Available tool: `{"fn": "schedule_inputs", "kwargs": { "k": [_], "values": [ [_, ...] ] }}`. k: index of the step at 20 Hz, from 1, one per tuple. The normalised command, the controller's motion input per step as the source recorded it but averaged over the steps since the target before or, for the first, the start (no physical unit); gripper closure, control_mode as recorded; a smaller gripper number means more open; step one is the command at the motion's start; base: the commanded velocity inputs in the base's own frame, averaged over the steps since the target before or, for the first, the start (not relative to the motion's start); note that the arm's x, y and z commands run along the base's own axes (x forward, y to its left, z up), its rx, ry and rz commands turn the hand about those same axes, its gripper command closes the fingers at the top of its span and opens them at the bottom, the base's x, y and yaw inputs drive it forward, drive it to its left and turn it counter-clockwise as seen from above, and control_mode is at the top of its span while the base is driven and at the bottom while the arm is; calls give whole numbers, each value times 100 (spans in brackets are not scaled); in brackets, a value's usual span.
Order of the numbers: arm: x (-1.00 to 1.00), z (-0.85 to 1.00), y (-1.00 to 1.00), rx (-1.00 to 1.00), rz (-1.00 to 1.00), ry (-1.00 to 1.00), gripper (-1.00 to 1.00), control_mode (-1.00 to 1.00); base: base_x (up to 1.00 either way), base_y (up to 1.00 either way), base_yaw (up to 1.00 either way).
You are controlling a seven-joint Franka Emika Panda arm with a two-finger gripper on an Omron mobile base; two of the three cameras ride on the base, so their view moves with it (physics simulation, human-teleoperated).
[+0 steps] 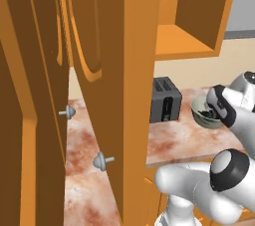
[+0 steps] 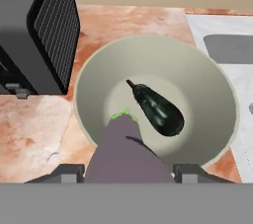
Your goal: Pick the eggplants from the cabinet and place them in one bowl. Pick the sweet potato from the sink and place it in the other bowl.
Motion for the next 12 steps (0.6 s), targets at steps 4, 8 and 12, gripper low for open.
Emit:
{"fn": "schedule_inputs", "kwargs": {
  "k": [4, 8, 12],
  "values": [
    [32, -9, -21, 1, 0, 0, 100, -100, 0, 0, 0],
    [27, -13, -26, 0, 0, 0, 100, -100, 0, 0, 0],
    [24, -18, -24, 0, 0, -1, 100, -100, 0, 0, 0]
  ]
}}
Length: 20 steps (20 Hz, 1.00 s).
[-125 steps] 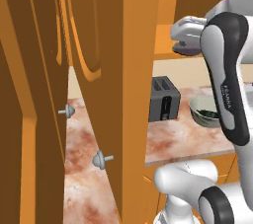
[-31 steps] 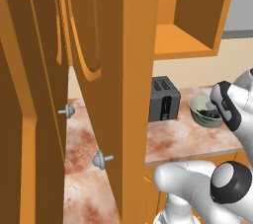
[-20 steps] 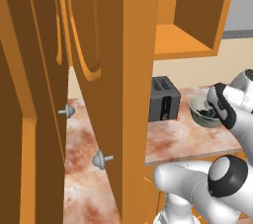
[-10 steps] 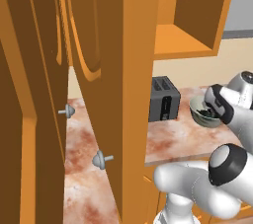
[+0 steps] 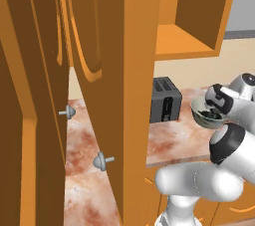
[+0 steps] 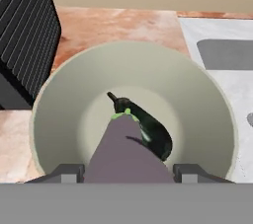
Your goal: Pick the eggplants from the cabinet and place them in one bowl. Pick the sweet potato from the sink and place it in the other bowl.
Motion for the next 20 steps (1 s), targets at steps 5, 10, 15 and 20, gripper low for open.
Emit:
{"fn": "schedule_inputs", "kwargs": {
  "k": [5, 10, 15, 20],
  "values": [
    [22, -25, -18, 0, 0, -2, 100, -100, 0, 0, 0],
    [18, -27, -4, -1, 0, -4, 100, -100, 0, 0, 0],
    [6, -8, 0, 0, 0, -1, 100, -100, 0, 0, 0],
    [0, 0, 0, 0, 0, 0, 100, -100, 0, 0, 0]
  ]
}}
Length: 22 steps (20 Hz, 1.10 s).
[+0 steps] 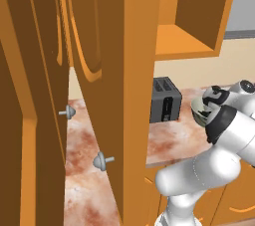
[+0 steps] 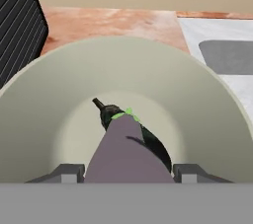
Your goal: Pick the eggplants from the cabinet and place them in one bowl. Pick the sweet potato from the sink and place it in the other bowl.
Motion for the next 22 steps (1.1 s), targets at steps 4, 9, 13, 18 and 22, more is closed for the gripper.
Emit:
{"fn": "schedule_inputs", "kwargs": {
  "k": [4, 9, 13, 18, 22],
  "values": [
    [0, 0, 0, 0, 0, 0, -100, -100, 0, 0, 0],
    [1, 0, 0, 0, 0, 0, -100, -100, 0, 0, 0],
    [4, 0, 0, 0, 0, 0, -100, -100, 0, 0, 0],
    [8, 0, 0, 0, 0, 0, -100, -100, 0, 0, 0],
    [-9, 34, 0, 0, -3, 0, -100, -100, 0, 0, 0]
  ]
}}
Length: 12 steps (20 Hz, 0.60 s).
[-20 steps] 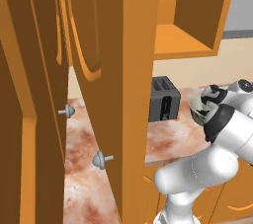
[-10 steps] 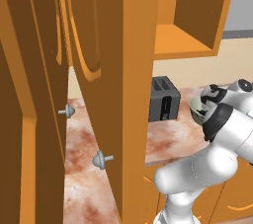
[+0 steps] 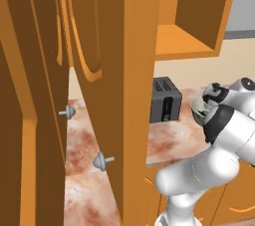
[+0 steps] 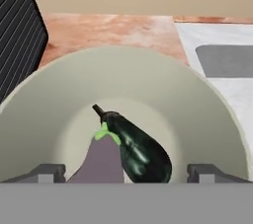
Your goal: Pick the eggplants from the cabinet and place them in one bowl. Pick the sweet potato from the sink and place it in the other bowl.
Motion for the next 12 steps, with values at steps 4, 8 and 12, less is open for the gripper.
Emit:
{"fn": "schedule_inputs", "kwargs": {
  "k": [4, 8, 12],
  "values": [
    [-68, 34, 0, 0, -1, -3, -100, -100, 0, 0, 0],
    [-82, 33, 28, -4, 0, -9, -100, -100, 0, 0, 0],
    [-83, 36, 52, -1, 0, -5, -100, -100, 0, 0, 0]
  ]
}}
